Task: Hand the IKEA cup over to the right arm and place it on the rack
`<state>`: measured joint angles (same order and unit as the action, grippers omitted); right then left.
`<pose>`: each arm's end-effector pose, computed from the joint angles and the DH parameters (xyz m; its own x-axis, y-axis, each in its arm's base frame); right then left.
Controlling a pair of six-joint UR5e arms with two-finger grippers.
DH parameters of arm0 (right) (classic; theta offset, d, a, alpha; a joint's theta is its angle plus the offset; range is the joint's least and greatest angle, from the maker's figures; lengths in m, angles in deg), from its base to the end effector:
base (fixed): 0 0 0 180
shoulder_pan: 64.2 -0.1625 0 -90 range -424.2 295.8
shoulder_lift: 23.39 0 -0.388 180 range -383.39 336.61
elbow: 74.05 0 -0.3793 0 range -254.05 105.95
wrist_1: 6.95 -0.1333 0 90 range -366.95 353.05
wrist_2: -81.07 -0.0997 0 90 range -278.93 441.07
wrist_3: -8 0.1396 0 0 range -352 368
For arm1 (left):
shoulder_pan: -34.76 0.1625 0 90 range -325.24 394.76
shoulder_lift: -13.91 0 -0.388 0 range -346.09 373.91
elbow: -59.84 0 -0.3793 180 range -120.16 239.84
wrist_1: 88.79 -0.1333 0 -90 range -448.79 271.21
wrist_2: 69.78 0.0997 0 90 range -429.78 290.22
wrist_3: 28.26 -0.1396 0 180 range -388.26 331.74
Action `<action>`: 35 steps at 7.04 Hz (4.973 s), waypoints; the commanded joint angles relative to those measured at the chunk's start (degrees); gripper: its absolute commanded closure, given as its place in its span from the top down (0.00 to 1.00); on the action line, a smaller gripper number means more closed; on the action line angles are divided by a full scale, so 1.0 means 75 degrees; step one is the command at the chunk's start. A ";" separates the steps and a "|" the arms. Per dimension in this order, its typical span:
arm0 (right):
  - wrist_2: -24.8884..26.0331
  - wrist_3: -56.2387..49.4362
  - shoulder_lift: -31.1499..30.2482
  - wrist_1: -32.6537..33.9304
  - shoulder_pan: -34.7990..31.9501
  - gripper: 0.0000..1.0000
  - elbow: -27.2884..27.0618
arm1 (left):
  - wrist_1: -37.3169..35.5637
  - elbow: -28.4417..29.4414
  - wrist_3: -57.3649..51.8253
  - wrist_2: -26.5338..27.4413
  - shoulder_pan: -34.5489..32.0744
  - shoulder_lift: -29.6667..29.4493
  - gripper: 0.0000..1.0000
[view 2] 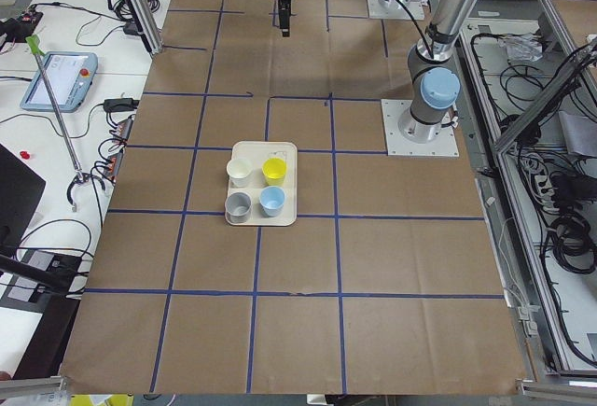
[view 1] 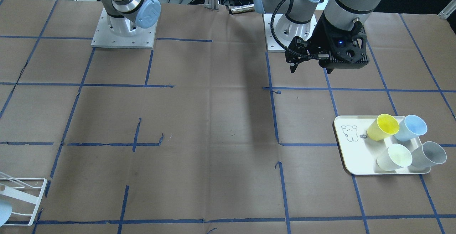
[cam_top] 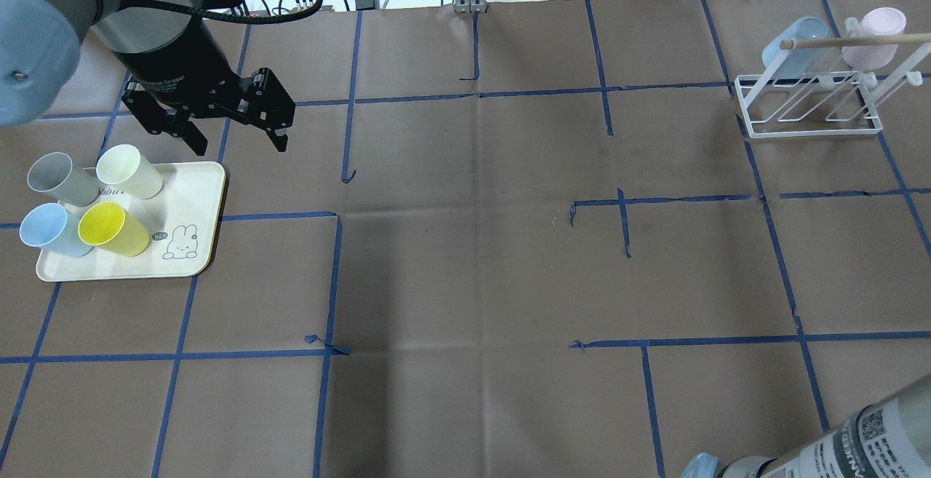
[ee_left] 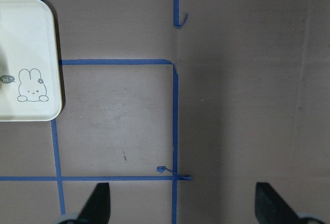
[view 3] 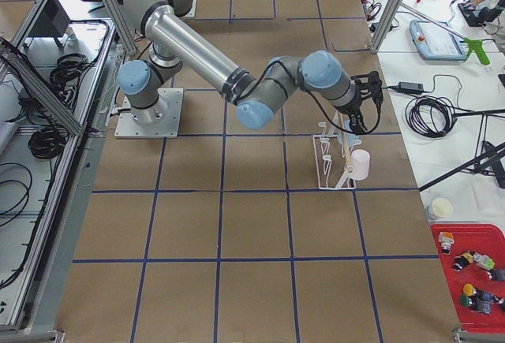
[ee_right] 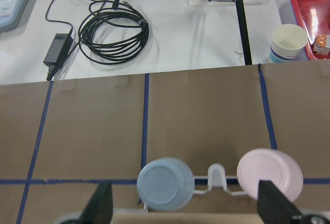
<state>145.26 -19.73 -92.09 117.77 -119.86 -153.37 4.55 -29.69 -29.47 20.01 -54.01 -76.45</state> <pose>-0.2098 -0.6512 0.3801 -0.9863 -0.0311 -0.1618 0.0633 0.8352 -0.5464 -0.1236 -0.4762 0.4062 -1.0000 -0.0006 0.0048 -0.0003 0.9984 0.0563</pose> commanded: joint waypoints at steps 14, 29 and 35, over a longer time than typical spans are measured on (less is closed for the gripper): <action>0.3452 0.4083 -0.3448 -0.6118 -0.5141 1.00 -0.1176 | 0.0000 -0.0004 0.0009 -0.0030 0.0000 0.0013 0.99; 0.3418 0.4107 -0.3965 -0.5367 -0.4930 1.00 -0.2151 | 0.0000 0.0008 0.0009 -0.0030 0.0000 0.0013 0.99; 0.3394 0.4107 -0.3965 -0.5332 -0.4906 1.00 -0.2140 | 0.0000 0.0008 0.0009 -0.0030 0.0000 0.0013 0.99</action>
<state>170.75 11.08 -121.83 77.71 -156.67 -169.44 4.55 -29.63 -29.40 19.78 -54.01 -76.36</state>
